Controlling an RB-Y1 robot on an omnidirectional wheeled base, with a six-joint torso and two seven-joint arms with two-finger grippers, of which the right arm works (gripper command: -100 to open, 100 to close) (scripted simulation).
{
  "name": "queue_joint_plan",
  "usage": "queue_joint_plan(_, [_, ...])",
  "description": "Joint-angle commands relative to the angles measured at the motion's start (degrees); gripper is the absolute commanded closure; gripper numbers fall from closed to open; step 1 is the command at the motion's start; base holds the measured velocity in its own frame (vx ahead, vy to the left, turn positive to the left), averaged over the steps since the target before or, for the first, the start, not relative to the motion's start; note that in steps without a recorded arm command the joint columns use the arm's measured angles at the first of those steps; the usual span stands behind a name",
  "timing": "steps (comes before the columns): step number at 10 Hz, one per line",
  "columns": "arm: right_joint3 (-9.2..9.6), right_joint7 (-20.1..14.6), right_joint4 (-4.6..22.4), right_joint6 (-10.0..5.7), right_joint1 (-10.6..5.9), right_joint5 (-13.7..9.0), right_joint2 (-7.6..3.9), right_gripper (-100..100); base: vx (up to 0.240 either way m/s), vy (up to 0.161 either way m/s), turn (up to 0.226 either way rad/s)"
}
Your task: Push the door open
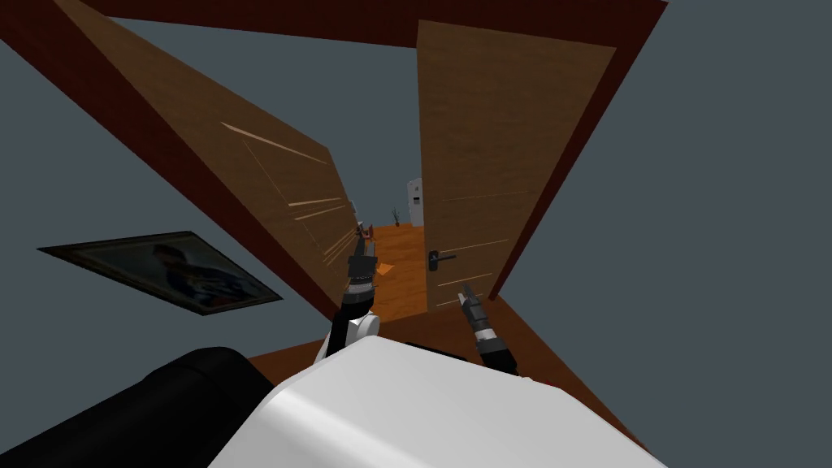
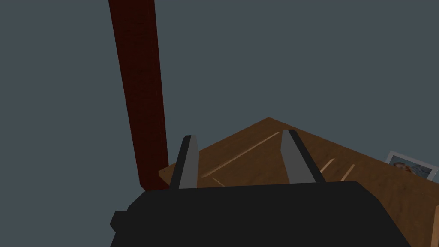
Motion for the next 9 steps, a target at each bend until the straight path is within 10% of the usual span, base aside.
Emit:
queue_joint_plan(1, [1.15,-1.0,1.8,0.73,-0.38,1.3,-0.11,-100,0.202,-0.033,0.005])
queue_joint_plan(9, [2.71,-2.5,5.8,2.06,-1.51,3.2,0.15,-100,0.194,0.002,0.013])
